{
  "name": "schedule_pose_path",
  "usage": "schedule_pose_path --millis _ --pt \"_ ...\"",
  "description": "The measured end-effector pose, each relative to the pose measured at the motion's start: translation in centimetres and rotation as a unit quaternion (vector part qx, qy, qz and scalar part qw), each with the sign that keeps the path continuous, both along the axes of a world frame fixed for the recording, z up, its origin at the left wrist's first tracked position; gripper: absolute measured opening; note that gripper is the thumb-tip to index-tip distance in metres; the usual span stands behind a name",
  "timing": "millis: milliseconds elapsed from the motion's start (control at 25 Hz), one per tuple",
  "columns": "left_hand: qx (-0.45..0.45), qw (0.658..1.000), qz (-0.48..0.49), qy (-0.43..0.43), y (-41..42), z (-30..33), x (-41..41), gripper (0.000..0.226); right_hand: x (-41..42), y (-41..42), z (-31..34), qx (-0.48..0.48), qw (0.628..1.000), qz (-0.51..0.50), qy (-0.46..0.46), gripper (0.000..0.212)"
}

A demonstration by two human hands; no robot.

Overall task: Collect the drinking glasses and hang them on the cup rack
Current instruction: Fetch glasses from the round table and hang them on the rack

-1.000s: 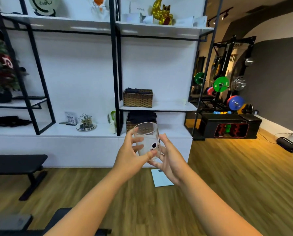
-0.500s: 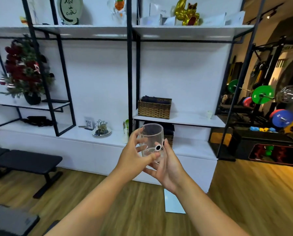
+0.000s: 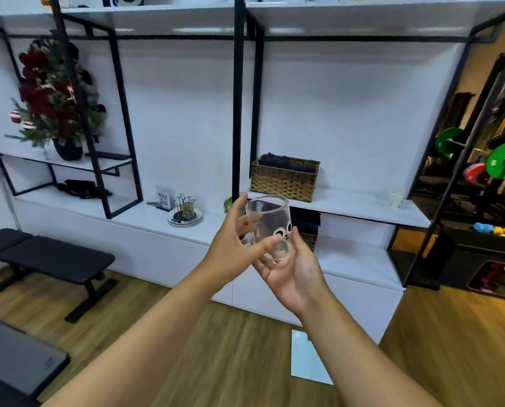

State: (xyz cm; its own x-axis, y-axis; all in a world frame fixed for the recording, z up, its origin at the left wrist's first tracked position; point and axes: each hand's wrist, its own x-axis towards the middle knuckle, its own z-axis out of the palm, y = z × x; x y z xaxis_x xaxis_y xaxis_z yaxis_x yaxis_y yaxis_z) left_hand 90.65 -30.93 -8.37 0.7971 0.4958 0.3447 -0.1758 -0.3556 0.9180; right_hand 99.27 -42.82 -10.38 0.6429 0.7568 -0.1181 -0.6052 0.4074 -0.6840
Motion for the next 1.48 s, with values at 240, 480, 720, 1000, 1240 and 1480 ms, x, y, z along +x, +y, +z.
schedule_pose_path --millis 240,480,720,1000,1240,1480 --pt "-0.023 1.000 -0.008 -0.010 9.6 -0.8 5.3 0.105 6.4 8.9 -0.7 -0.025 0.999 -0.026 -0.003 0.046" --pt "-0.028 0.999 0.013 0.012 23.5 -2.9 9.5 0.099 10.5 22.6 -3.1 -0.039 0.999 0.029 0.011 0.049" --pt "-0.016 0.998 0.058 0.016 34.7 -2.7 11.9 0.093 14.9 34.5 -4.9 -0.044 0.997 0.067 0.011 0.057" --pt "-0.014 0.991 0.128 0.024 45.8 -2.9 15.6 0.080 20.3 46.7 -5.2 -0.056 0.991 0.121 0.000 0.029" --pt "-0.024 0.986 0.162 0.044 54.8 -4.0 21.7 0.077 28.5 55.9 -6.7 -0.058 0.986 0.154 -0.011 0.027" --pt "-0.073 0.982 0.147 0.097 63.4 -4.2 27.5 0.072 36.1 64.1 -6.6 -0.075 0.982 0.152 -0.078 0.038"
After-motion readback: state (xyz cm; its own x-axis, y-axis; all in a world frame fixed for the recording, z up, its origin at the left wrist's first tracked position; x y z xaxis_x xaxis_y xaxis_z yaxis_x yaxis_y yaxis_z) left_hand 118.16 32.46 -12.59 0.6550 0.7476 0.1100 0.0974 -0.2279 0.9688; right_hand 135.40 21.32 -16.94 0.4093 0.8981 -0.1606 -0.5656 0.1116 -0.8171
